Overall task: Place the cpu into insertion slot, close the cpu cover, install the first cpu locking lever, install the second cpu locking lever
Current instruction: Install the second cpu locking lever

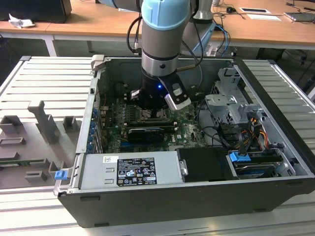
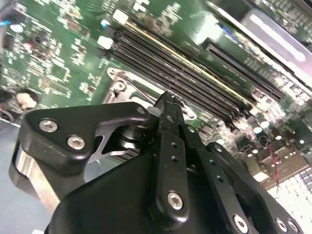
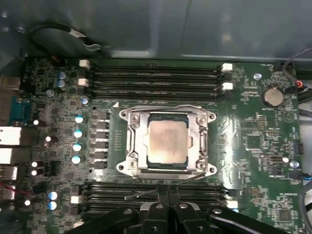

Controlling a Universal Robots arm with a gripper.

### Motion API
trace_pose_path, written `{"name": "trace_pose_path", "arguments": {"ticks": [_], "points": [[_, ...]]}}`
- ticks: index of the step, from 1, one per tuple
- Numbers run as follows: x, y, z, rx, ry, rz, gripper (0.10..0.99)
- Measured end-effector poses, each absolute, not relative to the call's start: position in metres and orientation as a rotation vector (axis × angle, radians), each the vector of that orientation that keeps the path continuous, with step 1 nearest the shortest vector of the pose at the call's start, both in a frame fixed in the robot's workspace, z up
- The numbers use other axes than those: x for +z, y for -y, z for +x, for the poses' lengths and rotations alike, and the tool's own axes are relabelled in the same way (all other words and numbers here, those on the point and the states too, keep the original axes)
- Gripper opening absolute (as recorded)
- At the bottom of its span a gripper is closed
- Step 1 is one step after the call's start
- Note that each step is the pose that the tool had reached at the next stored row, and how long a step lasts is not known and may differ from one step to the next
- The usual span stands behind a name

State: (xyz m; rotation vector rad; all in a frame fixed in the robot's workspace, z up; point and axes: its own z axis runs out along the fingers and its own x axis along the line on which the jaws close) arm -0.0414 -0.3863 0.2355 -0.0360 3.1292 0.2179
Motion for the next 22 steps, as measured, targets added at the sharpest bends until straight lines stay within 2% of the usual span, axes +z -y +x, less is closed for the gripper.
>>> {"name": "trace_pose_path", "arguments": {"ticks": [9,22], "points": [[0.222,0.386,-0.053,0.229,-3.128,-0.036,0.106],[0.220,0.387,-0.058,0.252,-3.126,-0.036,0.106]]}}
